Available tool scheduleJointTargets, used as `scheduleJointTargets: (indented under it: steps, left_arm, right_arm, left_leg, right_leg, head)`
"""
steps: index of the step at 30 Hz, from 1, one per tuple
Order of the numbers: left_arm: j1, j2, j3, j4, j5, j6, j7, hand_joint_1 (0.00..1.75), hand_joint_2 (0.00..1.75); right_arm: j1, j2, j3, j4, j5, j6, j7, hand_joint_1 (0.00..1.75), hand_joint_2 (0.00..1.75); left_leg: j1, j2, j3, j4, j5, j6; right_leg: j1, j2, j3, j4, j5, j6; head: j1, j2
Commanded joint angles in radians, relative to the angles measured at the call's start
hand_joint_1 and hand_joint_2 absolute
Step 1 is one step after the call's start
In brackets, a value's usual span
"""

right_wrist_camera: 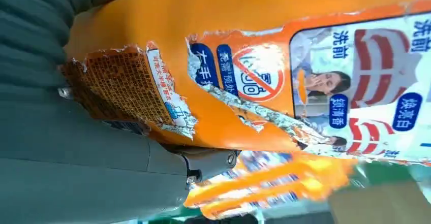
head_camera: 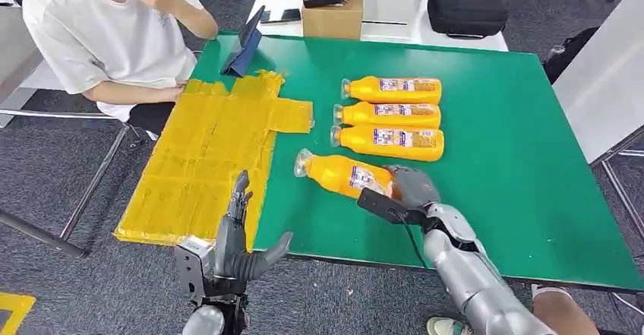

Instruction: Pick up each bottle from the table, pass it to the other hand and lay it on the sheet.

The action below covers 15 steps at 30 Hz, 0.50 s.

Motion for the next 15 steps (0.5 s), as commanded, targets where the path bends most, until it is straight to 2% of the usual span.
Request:
scheduleJointTargets:
  steps: [1, 4, 7, 8, 9, 15]
  left_arm:
    - [-0.001, 0.018, 0.01, 0.021, 0.02, -0.007, 0.015, 0.0, 1.75]
    - [0.003, 0.012, 0.011, 0.035, 0.071, -0.021, 0.048, 0.0, 1.75]
    - [0.002, 0.003, 0.006, 0.041, 0.097, 0.007, 0.069, 0.0, 1.75]
    - [0.001, 0.003, 0.002, 0.04, 0.098, 0.011, 0.071, 0.0, 0.0]
    - [-0.002, 0.011, -0.012, 0.036, 0.107, 0.008, 0.072, 0.0, 1.75]
    - [0.001, 0.042, -0.069, 0.011, 0.074, -0.014, 0.045, 0.0, 1.75]
  right_arm:
    - [0.219, 0.092, -0.24, -0.447, -0.238, -0.016, -0.176, 1.75, 1.75]
    - [0.332, 0.155, -0.254, -0.663, -0.329, -0.038, -0.231, 1.75, 1.75]
    - [0.396, 0.189, -0.229, -0.763, -0.373, -0.062, -0.254, 1.75, 1.75]
    - [0.401, 0.187, -0.223, -0.771, -0.373, -0.064, -0.253, 1.75, 1.75]
    - [0.409, 0.193, -0.222, -0.779, -0.402, -0.073, -0.276, 1.75, 1.75]
    - [0.414, 0.207, -0.184, -0.745, -0.416, -0.055, -0.29, 1.75, 1.75]
  left_leg:
    - [0.0, 0.001, 0.003, 0.0, -0.002, -0.001]
    - [0.0, 0.001, 0.002, 0.0, -0.002, -0.001]
    - [0.0, 0.0, 0.002, -0.001, -0.001, -0.001]
    - [0.0, -0.001, 0.001, -0.001, -0.001, -0.001]
    - [0.0, -0.001, 0.004, 0.0, -0.003, -0.002]
    - [0.0, 0.001, 0.003, -0.001, -0.002, -0.002]
  right_leg:
    - [0.001, 0.0, 0.003, 0.0, -0.002, -0.002]
    - [0.0, 0.0, 0.002, 0.0, -0.002, -0.002]
    - [0.0, -0.001, 0.002, 0.0, -0.002, -0.002]
    - [0.0, -0.001, 0.001, 0.0, -0.001, -0.002]
    - [0.001, -0.002, 0.004, 0.0, -0.003, -0.003]
    - [0.0, 0.0, 0.002, -0.001, -0.002, -0.002]
  head:
    - [0.0, 0.0]
    - [0.001, 0.0]
    - [0.0, 0.0]
    - [0.0, 0.0]
    - [0.0, 0.0]
    - [0.0, 0.0]
